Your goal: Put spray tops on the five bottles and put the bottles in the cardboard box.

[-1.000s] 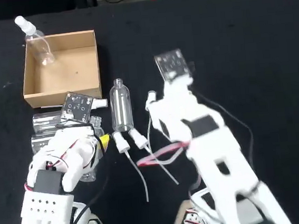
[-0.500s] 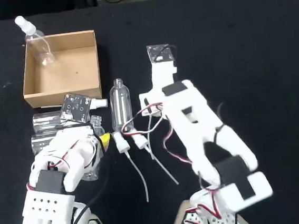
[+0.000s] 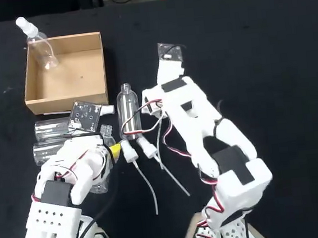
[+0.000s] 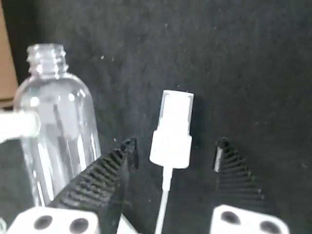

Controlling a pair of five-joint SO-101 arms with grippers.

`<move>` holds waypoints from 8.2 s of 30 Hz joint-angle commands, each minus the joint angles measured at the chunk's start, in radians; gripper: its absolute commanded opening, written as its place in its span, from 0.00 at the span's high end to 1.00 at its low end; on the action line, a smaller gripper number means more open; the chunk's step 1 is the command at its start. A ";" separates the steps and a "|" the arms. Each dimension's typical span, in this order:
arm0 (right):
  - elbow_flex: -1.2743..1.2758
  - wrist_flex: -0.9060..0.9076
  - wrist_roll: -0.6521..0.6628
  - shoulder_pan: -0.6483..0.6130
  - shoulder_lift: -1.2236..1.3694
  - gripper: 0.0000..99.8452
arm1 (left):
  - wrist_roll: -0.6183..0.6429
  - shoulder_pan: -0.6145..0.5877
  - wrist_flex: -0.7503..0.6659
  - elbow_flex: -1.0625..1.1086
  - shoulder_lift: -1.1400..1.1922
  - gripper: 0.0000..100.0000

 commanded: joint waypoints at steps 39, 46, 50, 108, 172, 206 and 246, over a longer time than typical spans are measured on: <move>0.059 0.275 0.881 0.414 -0.131 0.79 | 0.000 0.001 -0.011 -0.005 -0.012 0.90; 0.004 0.368 0.888 0.414 -0.120 0.79 | 0.000 0.001 -0.011 -0.005 -0.012 0.90; 0.039 0.287 0.881 0.407 -0.071 0.80 | 0.000 0.001 -0.011 -0.005 -0.012 0.90; 0.025 -0.201 0.152 -0.157 -0.958 0.99 | 0.009 0.131 -0.175 0.263 -0.551 0.90; 0.516 -0.450 0.176 -0.258 -1.033 0.99 | 0.107 0.084 -0.224 0.263 -0.551 0.90; 0.582 -0.368 0.216 -0.304 -1.035 0.99 | 0.104 0.093 -0.183 0.239 -0.551 0.90; 0.507 -0.175 0.344 -0.253 -1.035 0.99 | 0.107 0.131 -0.368 0.280 -0.551 0.90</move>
